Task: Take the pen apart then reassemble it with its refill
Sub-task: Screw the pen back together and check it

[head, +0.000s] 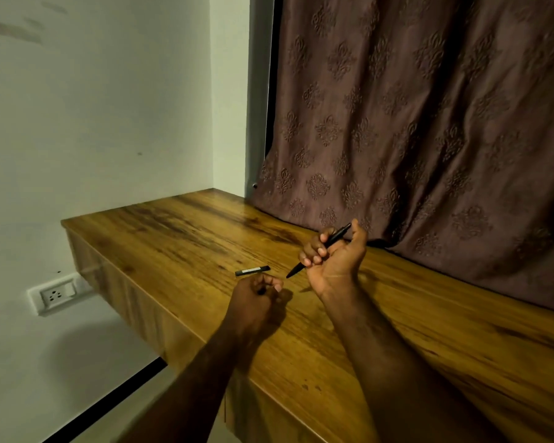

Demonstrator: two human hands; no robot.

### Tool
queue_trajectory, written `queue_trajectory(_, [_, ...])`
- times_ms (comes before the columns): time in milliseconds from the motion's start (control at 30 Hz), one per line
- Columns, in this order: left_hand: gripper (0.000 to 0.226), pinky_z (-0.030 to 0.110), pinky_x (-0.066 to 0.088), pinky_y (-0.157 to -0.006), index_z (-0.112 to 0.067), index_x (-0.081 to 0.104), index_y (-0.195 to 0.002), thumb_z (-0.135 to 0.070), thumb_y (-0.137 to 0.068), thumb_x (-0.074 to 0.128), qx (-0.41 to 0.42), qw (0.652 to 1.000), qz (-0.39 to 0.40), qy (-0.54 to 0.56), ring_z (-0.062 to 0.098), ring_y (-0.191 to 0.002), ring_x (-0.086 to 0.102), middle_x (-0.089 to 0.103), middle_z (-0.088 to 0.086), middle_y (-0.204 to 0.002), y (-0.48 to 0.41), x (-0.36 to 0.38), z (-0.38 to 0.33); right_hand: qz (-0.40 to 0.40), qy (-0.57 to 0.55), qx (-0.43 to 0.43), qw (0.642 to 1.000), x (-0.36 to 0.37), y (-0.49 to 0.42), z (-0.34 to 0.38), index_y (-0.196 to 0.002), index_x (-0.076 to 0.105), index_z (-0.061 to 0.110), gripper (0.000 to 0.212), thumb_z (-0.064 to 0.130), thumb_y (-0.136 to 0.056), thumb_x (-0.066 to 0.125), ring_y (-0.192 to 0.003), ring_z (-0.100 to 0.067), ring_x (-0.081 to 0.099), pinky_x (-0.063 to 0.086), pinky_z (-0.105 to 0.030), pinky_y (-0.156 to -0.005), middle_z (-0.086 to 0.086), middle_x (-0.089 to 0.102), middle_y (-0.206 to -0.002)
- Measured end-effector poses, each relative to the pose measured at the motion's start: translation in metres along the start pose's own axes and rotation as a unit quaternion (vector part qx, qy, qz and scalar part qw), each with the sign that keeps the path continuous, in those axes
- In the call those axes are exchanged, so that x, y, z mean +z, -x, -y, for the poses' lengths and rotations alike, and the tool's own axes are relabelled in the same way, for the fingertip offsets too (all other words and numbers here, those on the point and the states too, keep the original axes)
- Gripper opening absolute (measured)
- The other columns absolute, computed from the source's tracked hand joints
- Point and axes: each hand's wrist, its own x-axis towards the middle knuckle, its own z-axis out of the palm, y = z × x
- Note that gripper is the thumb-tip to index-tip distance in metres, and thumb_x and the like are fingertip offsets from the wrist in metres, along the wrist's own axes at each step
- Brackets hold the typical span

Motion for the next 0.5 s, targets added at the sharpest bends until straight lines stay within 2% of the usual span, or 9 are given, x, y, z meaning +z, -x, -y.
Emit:
queue_trajectory(67, [0.012, 0.019, 0.04, -0.044, -0.007, 0.056, -0.076, 0.001, -0.084, 0.053, 0.007, 1.0, -0.002, 0.005, 0.015, -0.054, 0.049, 0.055, 0.009, -0.065, -0.0035, -0.0002, 0.0003, -0.01, 0.0, 0.001, 1.0, -0.0044, -0.0025, 0.0011, -0.054, 0.04, 0.014, 0.055, 0.058, -0.084, 0.029, -0.032, -0.014, 0.019, 0.017, -0.019, -0.042, 0.002, 0.025, -0.038])
queue_trajectory(167, [0.015, 0.019, 0.047, -0.05, 0.001, 0.058, -0.084, 0.011, -0.089, 0.049, 0.027, 0.999, -0.038, -0.014, 0.013, -0.057, 0.057, 0.058, 0.009, -0.066, -0.0049, -0.0006, -0.0008, -0.042, 0.012, -0.004, 0.999, -0.0071, -0.0025, 0.0025, -0.052, 0.034, 0.015, 0.05, 0.055, -0.081, 0.028, -0.033, -0.014, 0.012, 0.013, -0.017, -0.043, 0.003, 0.02, -0.037])
queue_trajectory(233, [0.014, 0.02, 0.048, -0.051, 0.002, 0.058, -0.089, 0.012, -0.089, 0.048, 0.029, 0.999, -0.027, -0.018, 0.011, -0.058, 0.059, 0.06, 0.008, -0.066, -0.0015, 0.0005, -0.0036, -0.06, 0.014, -0.006, 0.998, -0.0077, -0.0008, 0.0018, -0.05, 0.033, 0.016, 0.05, 0.054, -0.082, 0.027, -0.034, -0.014, 0.01, 0.012, -0.017, -0.044, 0.003, 0.02, -0.037])
queue_trajectory(367, [0.015, 0.02, 0.044, -0.045, 0.003, 0.054, -0.092, 0.015, -0.088, 0.045, -0.001, 1.0, -0.011, 0.026, 0.013, -0.056, 0.055, 0.055, 0.01, -0.066, 0.0023, 0.0015, -0.0078, -0.067, 0.009, -0.008, 0.998, -0.0057, 0.0004, 0.0015, -0.05, 0.034, 0.015, 0.054, 0.057, -0.084, 0.026, -0.033, -0.013, 0.011, 0.012, -0.018, -0.044, 0.004, 0.021, -0.037])
queue_trajectory(500, [0.019, 0.02, 0.038, -0.045, 0.0, 0.052, -0.086, 0.015, -0.087, 0.041, -0.038, 0.997, 0.004, 0.062, 0.015, -0.05, 0.048, 0.053, 0.02, -0.071, 0.0026, 0.003, -0.0074, -0.027, 0.02, -0.002, 0.999, -0.0031, 0.0035, 0.0, -0.049, 0.033, 0.016, 0.052, 0.054, -0.084, 0.024, -0.032, -0.012, 0.012, 0.014, -0.015, -0.042, 0.004, 0.021, -0.036])
